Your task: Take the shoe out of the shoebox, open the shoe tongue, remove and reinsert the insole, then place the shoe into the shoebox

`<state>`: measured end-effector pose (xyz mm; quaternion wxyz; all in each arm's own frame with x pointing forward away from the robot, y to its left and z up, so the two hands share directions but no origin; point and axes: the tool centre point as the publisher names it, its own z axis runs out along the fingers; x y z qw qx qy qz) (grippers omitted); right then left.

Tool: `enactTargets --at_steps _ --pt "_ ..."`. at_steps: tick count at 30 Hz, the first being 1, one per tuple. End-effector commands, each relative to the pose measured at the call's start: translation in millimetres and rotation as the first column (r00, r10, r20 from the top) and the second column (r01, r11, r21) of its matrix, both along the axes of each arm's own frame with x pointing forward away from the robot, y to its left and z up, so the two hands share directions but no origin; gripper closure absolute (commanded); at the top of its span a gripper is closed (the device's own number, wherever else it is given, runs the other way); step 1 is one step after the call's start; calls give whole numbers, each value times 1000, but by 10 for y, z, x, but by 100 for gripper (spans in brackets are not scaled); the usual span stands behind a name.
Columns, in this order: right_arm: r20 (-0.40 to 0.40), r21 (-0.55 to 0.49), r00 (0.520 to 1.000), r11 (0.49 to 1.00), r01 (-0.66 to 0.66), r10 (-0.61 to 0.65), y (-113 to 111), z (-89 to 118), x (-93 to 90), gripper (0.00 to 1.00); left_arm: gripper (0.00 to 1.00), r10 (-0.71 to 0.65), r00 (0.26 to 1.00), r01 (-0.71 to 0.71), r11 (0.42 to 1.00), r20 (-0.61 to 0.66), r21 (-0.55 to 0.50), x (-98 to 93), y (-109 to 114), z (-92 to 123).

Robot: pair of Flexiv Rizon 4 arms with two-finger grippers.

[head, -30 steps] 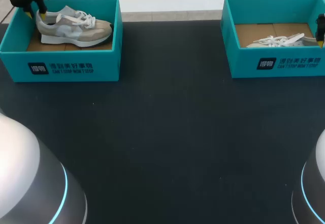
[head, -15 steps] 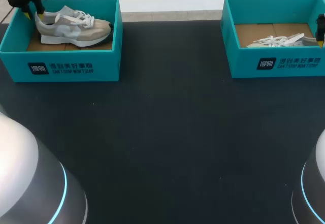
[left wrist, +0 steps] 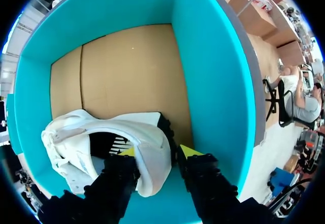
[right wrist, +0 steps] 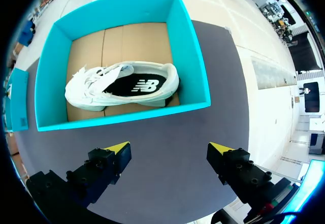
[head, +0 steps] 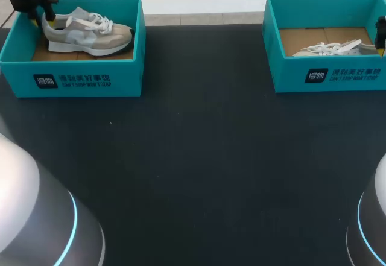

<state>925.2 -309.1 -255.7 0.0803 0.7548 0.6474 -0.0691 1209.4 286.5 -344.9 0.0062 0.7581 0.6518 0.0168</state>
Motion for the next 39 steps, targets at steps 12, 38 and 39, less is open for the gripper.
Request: enactTargets --at_steps 12,38,39 --pt "3 1 1000 1000 0 0 1 -2 -10 0 56 -1 996 4 1000 -84 31 120 41 -240" --pt "3 1 1000 1000 0 0 1 -2 -10 0 100 38 992 -28 996 -124 85 -348 33 764" --pt "3 1 1000 1000 0 0 1 -2 -10 0 100 43 992 -32 996 -122 88 -352 55 814"
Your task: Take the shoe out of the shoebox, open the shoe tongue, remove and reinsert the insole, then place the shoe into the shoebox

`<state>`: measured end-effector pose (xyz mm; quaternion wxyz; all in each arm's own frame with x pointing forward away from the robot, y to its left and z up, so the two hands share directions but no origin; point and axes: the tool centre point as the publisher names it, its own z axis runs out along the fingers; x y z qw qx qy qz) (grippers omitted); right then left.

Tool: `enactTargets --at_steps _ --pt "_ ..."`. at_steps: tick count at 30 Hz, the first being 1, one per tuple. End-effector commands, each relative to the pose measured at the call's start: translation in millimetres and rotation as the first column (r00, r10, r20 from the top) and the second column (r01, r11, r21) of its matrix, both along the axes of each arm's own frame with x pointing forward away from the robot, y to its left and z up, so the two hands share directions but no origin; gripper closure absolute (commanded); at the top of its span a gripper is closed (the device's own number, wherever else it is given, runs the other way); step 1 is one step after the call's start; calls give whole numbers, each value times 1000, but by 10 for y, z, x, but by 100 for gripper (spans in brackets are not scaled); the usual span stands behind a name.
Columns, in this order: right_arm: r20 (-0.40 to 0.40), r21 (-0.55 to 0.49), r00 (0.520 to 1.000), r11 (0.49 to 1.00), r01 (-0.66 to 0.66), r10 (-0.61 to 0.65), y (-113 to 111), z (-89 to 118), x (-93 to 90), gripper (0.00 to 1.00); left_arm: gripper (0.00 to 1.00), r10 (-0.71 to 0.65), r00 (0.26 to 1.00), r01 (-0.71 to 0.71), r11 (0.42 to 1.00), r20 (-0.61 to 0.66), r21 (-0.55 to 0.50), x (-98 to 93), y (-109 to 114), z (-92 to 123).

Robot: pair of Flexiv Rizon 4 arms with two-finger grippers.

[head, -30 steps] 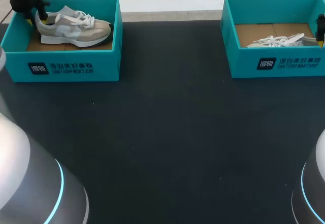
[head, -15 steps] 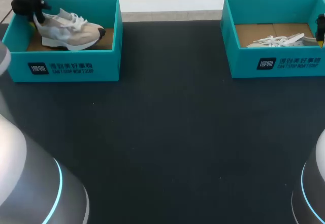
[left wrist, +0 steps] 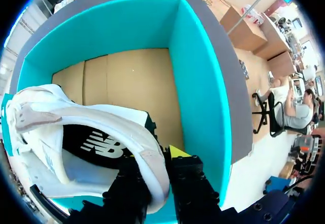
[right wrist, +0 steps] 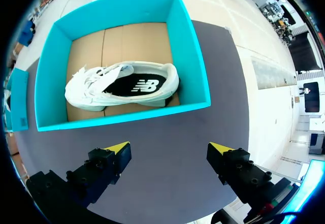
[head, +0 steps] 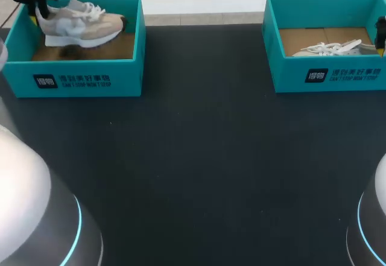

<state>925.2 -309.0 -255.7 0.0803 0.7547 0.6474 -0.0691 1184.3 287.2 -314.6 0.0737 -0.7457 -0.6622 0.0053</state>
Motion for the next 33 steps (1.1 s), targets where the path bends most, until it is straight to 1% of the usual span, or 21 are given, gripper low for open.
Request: enactTargets --at_steps 1,4,7,10,17,18,33 --pt "3 1 1000 1000 0 0 0 -2 -11 0 100 13 1000 -13 1000 15 -12 -127 60 571" --pt "3 1 1000 1000 0 0 0 -2 -11 0 100 34 999 -34 999 31 11 -220 97 764" --pt "3 1 1000 1000 0 0 0 -2 -11 0 100 30 999 -32 999 42 39 -350 98 985" --pt "3 1 1000 1000 0 0 0 -2 -11 0 100 20 998 -23 998 61 54 -408 148 1152" --pt "3 1 1000 1000 0 0 0 -2 -11 0 100 10 990 -15 999 138 39 -579 127 1495" --pt "3 1 1000 1000 0 0 0 -2 -11 0 100 6 987 -9 1000 162 21 -603 114 1544" --pt "3 1 1000 1000 0 0 0 -2 -11 0 100 6 987 -9 1000 162 21 -603 114 1544"
